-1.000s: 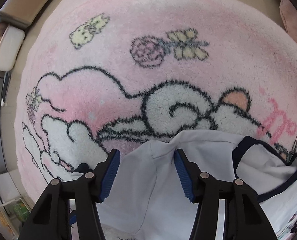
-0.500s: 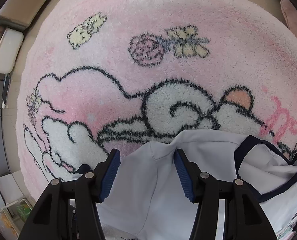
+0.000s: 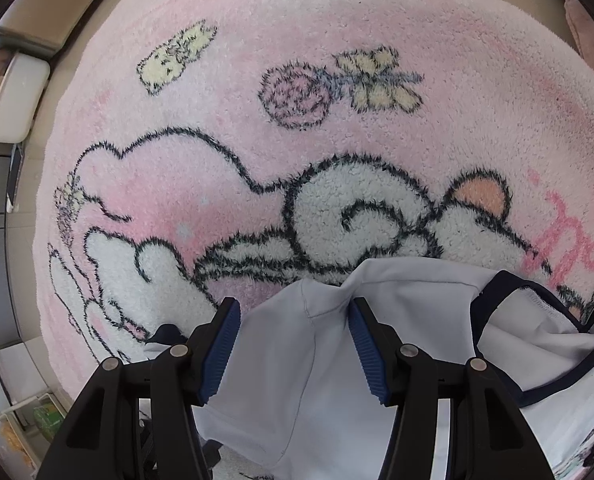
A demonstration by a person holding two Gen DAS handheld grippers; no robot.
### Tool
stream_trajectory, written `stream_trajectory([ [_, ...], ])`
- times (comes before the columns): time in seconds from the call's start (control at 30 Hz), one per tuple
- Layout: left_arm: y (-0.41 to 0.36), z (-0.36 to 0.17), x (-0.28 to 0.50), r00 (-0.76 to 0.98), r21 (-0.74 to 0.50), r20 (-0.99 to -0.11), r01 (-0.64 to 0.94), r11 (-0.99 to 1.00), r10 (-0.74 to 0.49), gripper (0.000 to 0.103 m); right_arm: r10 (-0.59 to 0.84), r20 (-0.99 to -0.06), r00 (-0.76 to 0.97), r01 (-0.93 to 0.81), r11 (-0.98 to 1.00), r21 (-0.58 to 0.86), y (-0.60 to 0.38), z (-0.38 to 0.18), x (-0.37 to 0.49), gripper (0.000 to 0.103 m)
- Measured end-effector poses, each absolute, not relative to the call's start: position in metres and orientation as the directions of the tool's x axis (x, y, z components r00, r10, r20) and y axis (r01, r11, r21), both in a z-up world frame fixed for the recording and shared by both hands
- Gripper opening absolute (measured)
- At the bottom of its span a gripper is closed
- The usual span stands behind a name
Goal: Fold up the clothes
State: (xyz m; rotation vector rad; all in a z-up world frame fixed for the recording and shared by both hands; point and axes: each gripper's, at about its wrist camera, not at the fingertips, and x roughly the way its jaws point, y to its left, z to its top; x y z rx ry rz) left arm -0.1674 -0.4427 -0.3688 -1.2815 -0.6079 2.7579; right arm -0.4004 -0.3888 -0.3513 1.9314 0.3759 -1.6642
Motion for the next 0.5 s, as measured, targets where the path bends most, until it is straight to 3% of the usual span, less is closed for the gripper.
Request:
stream_trajectory([
  [0.27, -0.446, -0.36, -0.163, -0.658, -0.388, -0.726, 0.151, -0.909, 0.2, 0.005, -0.154, -0.973, 0.171, 0.526, -0.821, 0.223, -0.392, -0.35, -0.391, 0.054],
  [0.33, -0.451, -0.357, -0.16, -0.651, -0.391, -0.733, 0.165, -0.906, 0.197, 0.005, -0.148, -0.979, 0.141, 0.532, -0.823, 0.201, -0.39, -0.348, -0.393, 0.031],
  [0.4, -0.457, -0.353, -0.155, -0.67, -0.413, -0.714, 0.171, -0.895, 0.202, 0.005, -0.152, -0.98, 0.125, 0.534, -0.822, 0.196, -0.385, -0.348, -0.396, 0.015],
  [0.5, -0.463, -0.347, -0.151, -0.696, -0.462, -0.681, 0.164, -0.872, 0.229, 0.005, -0.178, -0.975, 0.136, 0.528, -0.819, 0.223, -0.378, -0.349, -0.401, 0.011],
])
